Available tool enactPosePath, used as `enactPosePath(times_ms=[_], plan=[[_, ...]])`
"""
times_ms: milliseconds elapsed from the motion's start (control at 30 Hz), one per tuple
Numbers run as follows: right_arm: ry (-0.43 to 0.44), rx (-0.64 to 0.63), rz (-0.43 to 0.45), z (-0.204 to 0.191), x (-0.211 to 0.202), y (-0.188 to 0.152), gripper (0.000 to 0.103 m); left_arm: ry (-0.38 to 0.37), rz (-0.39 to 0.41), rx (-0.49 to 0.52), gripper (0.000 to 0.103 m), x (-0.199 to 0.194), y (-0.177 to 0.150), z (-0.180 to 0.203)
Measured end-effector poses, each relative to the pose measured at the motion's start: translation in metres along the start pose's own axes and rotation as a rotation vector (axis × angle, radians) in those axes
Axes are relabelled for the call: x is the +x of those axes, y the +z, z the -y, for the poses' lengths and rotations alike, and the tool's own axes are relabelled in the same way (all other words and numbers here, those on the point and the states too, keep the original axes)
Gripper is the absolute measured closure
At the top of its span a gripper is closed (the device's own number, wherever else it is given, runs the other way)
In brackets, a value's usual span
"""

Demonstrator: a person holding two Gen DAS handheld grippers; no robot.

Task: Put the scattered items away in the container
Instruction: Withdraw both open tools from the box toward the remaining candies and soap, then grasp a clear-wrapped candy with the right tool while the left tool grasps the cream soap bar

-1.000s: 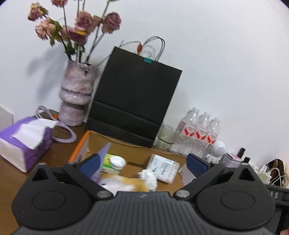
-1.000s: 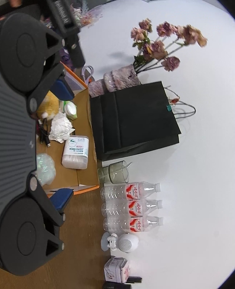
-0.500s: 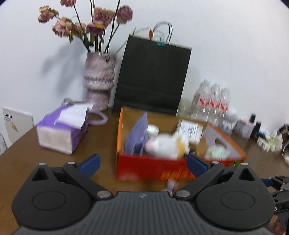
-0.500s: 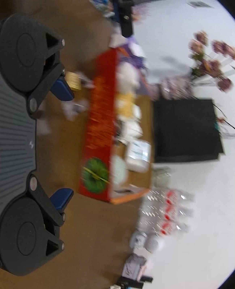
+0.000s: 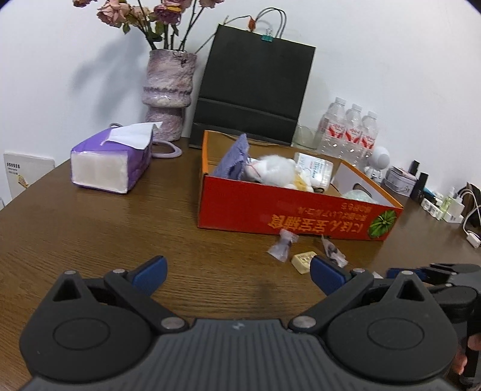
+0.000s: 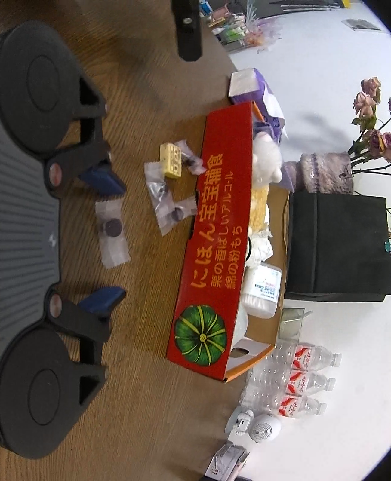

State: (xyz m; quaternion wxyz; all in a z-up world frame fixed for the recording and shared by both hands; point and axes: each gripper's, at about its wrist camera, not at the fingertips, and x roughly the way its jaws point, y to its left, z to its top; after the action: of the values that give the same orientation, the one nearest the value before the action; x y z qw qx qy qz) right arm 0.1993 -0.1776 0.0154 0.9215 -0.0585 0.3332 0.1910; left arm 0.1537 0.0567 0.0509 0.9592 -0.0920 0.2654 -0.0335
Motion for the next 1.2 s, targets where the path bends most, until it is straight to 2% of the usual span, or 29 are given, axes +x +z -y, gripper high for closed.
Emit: enactPosePath(times_ms=[33, 67, 300, 500, 600, 767, 933, 1167, 1200], plan=[[-0.002, -0.003, 0.006, 0.000, 0.000, 0.000, 0.064, -0.004, -0.004, 0.004, 0.000, 0.001, 0.000, 0.002], [-0.005, -0.003, 0.009, 0.000, -0.001, 0.001, 0.070, -0.010, -0.007, 0.007, 0.000, 0.002, -0.001, 0.004], [-0.002, 0.012, 0.018, 0.005, -0.002, 0.000, 0.075, -0.053, -0.024, 0.043, 0.000, 0.018, -0.002, 0.023], [-0.016, 0.041, 0.024, 0.015, 0.000, 0.002, 0.076, -0.048, -0.044, 0.071, 0.001, 0.044, 0.002, 0.043], [-0.037, 0.044, 0.026, 0.020, 0.003, 0.004, 0.076, -0.061, -0.059, 0.061, 0.010, 0.059, 0.004, 0.051], [-0.042, 0.044, 0.029, 0.029, 0.007, 0.006, 0.076, -0.021, -0.067, 0.060, 0.030, 0.078, 0.008, 0.065], [-0.039, 0.026, 0.033, 0.031, 0.011, 0.008, 0.075, 0.001, -0.097, 0.081, 0.037, 0.088, 0.006, 0.075], [-0.043, 0.029, 0.037, 0.030, 0.010, 0.007, 0.076, 0.013, -0.112, 0.112, 0.066, 0.092, 0.002, 0.081], [-0.043, 0.030, 0.037, 0.031, 0.009, 0.007, 0.076, 0.012, -0.110, 0.113, 0.066, 0.091, 0.002, 0.082]])
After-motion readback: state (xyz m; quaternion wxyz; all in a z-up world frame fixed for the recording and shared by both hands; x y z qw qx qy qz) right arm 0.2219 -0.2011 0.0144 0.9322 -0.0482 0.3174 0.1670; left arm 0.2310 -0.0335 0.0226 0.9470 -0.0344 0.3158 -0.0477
